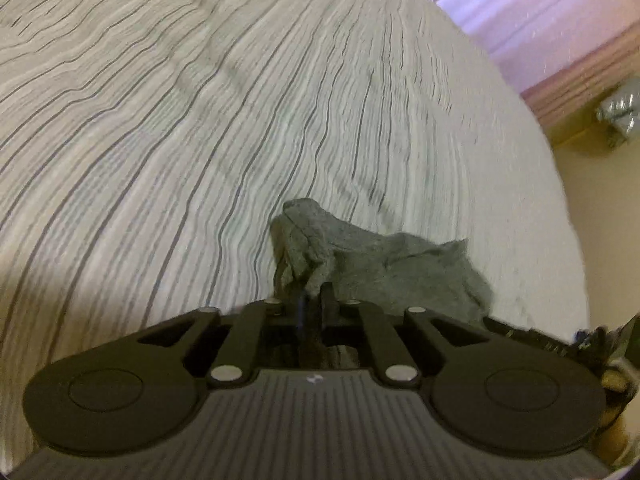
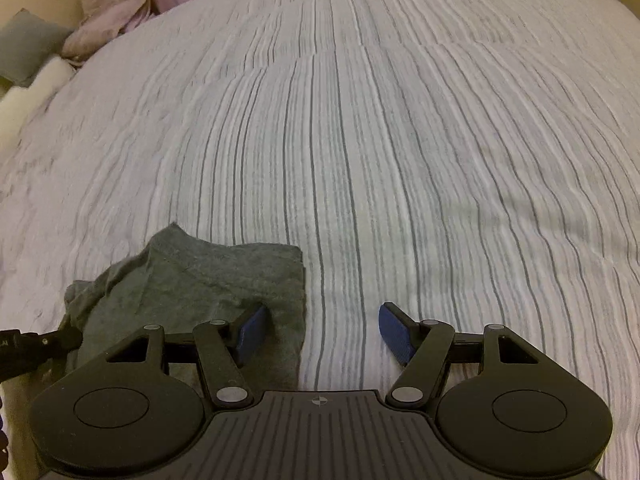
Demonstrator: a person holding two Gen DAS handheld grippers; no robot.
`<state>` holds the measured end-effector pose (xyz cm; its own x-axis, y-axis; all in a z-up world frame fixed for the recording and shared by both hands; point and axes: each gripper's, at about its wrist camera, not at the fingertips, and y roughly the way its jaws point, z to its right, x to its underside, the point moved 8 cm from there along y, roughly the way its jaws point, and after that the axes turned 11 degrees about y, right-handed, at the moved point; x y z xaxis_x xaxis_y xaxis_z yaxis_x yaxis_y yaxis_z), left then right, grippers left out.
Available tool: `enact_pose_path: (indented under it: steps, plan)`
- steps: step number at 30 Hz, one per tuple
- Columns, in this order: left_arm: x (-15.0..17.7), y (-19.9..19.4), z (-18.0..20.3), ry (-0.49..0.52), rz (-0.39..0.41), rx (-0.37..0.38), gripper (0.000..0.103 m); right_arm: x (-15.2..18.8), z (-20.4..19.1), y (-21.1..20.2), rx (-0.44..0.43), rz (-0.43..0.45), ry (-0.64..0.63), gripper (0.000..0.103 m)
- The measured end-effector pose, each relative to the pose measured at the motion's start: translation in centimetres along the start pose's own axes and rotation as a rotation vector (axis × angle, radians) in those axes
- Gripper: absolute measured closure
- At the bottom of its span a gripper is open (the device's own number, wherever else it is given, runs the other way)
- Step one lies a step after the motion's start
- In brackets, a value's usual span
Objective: Fold clothes
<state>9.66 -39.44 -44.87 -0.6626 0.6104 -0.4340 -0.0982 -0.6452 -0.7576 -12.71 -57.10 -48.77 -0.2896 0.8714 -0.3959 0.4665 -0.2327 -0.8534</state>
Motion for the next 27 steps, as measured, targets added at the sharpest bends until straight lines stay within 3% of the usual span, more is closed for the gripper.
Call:
enact_pose_path:
  steps: [3,6,10,15,19,20,22,24,27]
  plan:
    - [1.3,-1.3,-0.5,-0.032,-0.023,0.008,0.083,1.3,1.5,-2.2,-0.019,-0.009,0.036,0.036]
    - [2.8,-2.8,-0.9,-0.062,-0.049,0.017,0.080,3.2,3.1,-4.9,-0.041,-0.034,0.065,0.036]
    - [8.4,-7.3,0.9,-0.080,-0.125,0.070,0.077,7.3,4.7,-8.8,-0.047,-0.098,0.079,0.036]
    - [13.3,-9.0,1.5,-0.217,-0.135,0.076,0.069,11.9,6.4,-11.2,-0.014,-0.178,0.119,0.036]
    - [14.1,-8.0,1.0,-0.292,-0.066,0.059,0.077,12.6,6.0,-11.4,-0.012,-0.179,0.104,0.036]
    - [14.0,-8.0,1.1,-0.292,-0.047,0.071,0.089,12.5,5.9,-11.5,-0.015,-0.175,0.097,0.036]
    - [13.8,-8.6,1.5,-0.262,-0.015,0.077,0.098,12.7,5.9,-11.6,-0.023,-0.172,0.087,0.036]
    - [13.7,-9.5,1.8,-0.224,0.023,0.072,0.100,13.0,5.8,-11.8,-0.023,-0.173,0.077,0.036]
    - [13.8,-11.5,2.2,-0.165,0.144,0.058,0.101,13.6,5.7,-11.9,-0.021,-0.176,0.062,0.036]
